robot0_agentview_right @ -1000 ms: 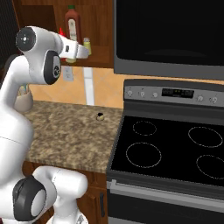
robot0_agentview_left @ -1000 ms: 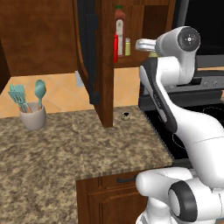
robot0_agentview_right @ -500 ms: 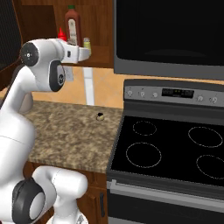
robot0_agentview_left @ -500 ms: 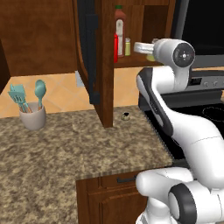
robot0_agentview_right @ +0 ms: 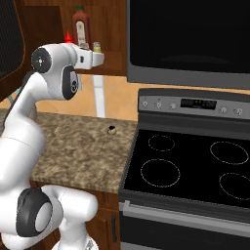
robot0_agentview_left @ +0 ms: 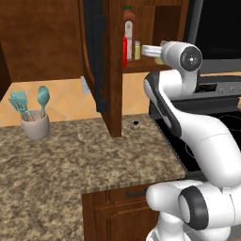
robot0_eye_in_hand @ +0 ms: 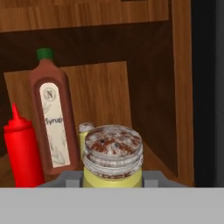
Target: Put the shaker and condiment bottle from the counter next to their counterparts in the cabinet.
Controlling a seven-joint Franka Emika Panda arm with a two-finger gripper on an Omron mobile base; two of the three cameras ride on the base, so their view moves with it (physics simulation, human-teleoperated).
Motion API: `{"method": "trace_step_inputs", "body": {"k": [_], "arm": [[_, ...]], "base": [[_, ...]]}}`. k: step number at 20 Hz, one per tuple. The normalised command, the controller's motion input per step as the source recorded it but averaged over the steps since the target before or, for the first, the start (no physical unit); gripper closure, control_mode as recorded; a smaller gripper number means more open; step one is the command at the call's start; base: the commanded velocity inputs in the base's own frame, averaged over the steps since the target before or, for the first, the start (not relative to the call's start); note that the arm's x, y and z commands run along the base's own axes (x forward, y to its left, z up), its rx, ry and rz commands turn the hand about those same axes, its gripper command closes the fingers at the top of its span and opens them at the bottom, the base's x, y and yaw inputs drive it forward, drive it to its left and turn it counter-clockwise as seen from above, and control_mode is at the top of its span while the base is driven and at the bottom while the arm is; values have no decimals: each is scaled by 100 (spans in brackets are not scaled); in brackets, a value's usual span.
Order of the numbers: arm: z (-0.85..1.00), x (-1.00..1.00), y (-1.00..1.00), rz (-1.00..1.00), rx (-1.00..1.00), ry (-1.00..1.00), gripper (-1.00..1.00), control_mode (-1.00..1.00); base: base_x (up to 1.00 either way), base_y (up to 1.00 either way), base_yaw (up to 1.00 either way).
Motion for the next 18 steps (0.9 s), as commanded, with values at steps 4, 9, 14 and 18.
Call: {"method": "trace_step_inputs", "body": {"k": [4, 9, 14, 18], "arm": [[0, 30, 3, 0, 0, 5, 100, -100], [0, 33, 2, 0, 0, 11, 100, -100], [0, 24, 0, 0, 0, 1, 100, -100], [-5, 14, 0, 0, 0, 0, 100, -100]], "base": [[0, 0, 0], [0, 0, 0], [0, 0, 0], [0, 0, 0]]}}
